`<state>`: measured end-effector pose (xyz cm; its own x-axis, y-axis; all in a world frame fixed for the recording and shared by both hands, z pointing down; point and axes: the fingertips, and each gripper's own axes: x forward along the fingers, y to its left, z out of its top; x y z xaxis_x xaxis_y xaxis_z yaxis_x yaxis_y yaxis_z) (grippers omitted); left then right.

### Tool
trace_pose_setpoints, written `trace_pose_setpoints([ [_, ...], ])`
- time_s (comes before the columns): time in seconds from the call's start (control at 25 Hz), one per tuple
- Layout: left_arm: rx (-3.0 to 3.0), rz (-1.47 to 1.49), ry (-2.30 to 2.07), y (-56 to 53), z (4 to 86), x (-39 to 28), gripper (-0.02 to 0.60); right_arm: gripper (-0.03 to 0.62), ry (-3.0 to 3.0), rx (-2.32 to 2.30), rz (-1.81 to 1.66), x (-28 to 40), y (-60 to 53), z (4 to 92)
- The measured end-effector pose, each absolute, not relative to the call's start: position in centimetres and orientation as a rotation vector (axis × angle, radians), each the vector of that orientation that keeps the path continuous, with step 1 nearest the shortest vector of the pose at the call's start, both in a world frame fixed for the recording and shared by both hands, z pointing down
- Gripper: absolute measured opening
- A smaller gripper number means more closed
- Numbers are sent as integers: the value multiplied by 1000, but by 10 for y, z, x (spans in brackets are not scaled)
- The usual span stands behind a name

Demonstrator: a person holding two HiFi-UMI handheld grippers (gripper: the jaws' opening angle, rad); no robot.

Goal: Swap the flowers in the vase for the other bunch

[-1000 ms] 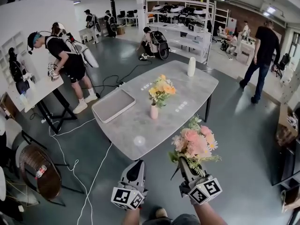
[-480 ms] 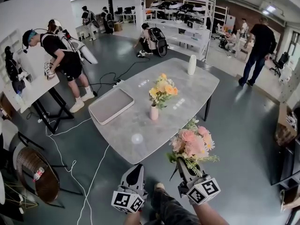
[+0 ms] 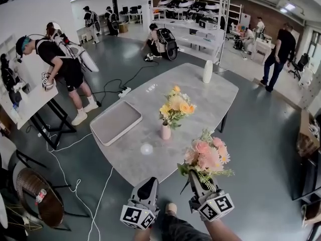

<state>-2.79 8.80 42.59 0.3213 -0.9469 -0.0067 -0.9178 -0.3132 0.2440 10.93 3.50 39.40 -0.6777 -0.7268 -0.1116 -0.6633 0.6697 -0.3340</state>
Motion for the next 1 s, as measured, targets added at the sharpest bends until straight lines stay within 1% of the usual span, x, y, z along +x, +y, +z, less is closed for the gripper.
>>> trace_pose_setpoints([
  [0.4, 2372, -213, -1692, 17, 449, -51, 15, 87, 2611, -1184, -393, 84, -30, 410],
  [0.76, 2435, -174, -1652, -60, 447, -54, 15, 89, 2593, -1227, -143, 67, -81, 384],
  [1.0, 2469, -139, -1673, -97, 450, -58, 17, 89, 2554, -1331, -38, 56, -102, 390],
])
